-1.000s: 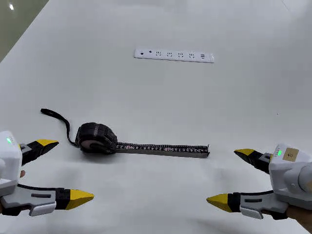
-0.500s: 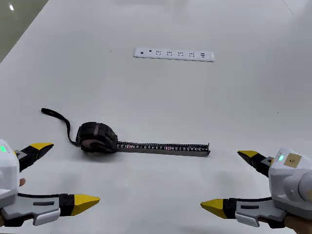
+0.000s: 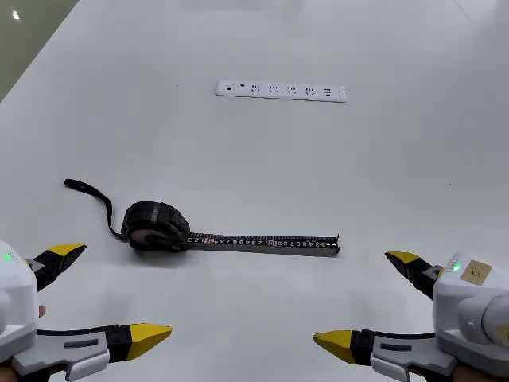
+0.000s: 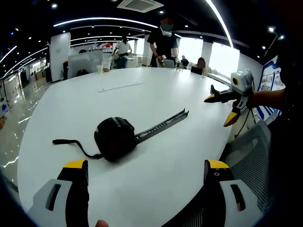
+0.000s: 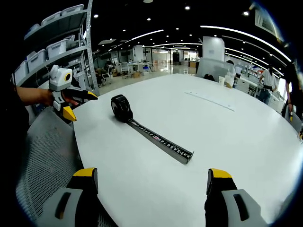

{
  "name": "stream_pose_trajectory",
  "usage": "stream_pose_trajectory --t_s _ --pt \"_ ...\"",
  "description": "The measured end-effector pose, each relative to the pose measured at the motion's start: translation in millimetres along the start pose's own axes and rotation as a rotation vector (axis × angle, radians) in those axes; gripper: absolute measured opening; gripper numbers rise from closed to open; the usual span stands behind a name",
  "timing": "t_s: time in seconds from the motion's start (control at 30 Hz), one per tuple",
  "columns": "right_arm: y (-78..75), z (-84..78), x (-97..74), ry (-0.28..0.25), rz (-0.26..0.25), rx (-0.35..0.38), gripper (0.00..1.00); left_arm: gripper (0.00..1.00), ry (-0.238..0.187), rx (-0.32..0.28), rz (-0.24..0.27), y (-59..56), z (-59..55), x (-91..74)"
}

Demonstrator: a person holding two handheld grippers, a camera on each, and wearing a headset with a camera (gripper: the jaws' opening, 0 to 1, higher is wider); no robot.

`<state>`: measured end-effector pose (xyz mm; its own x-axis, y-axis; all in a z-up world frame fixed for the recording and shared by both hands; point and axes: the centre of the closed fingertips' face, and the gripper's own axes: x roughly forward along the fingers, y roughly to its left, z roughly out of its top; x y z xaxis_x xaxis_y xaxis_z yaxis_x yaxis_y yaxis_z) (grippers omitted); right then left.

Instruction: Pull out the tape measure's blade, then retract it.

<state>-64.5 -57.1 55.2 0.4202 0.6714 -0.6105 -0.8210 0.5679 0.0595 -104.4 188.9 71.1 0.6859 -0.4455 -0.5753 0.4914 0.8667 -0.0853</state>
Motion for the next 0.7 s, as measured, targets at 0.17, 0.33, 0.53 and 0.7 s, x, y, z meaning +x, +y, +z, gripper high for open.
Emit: stream_pose_trajectory --t_s 0.17,0.33,0.53,0.7 --pt "-0.1 0.8 -0.4 -0.004 -0.021 0.018 0.95 0.99 -0.012 -0.019 0.021 -1.2 1.7 -2.1" --pt "3.6 4.3 -2.1 -0.017 -0.031 0.048 0.95 0.99 -0.018 -0.041 0.06 1.0 2.6 -0.1" --pt "7.6 7.4 -2.5 -0.022 -0.052 0.052 0.96 0.99 -0.031 -0.064 0.067 -3.7 7.5 1.5" --pt "12.0 12.5 -3.4 -0.031 -0.071 0.061 0.97 0.99 -0.033 -0.056 0.067 -10.6 11.2 1.6"
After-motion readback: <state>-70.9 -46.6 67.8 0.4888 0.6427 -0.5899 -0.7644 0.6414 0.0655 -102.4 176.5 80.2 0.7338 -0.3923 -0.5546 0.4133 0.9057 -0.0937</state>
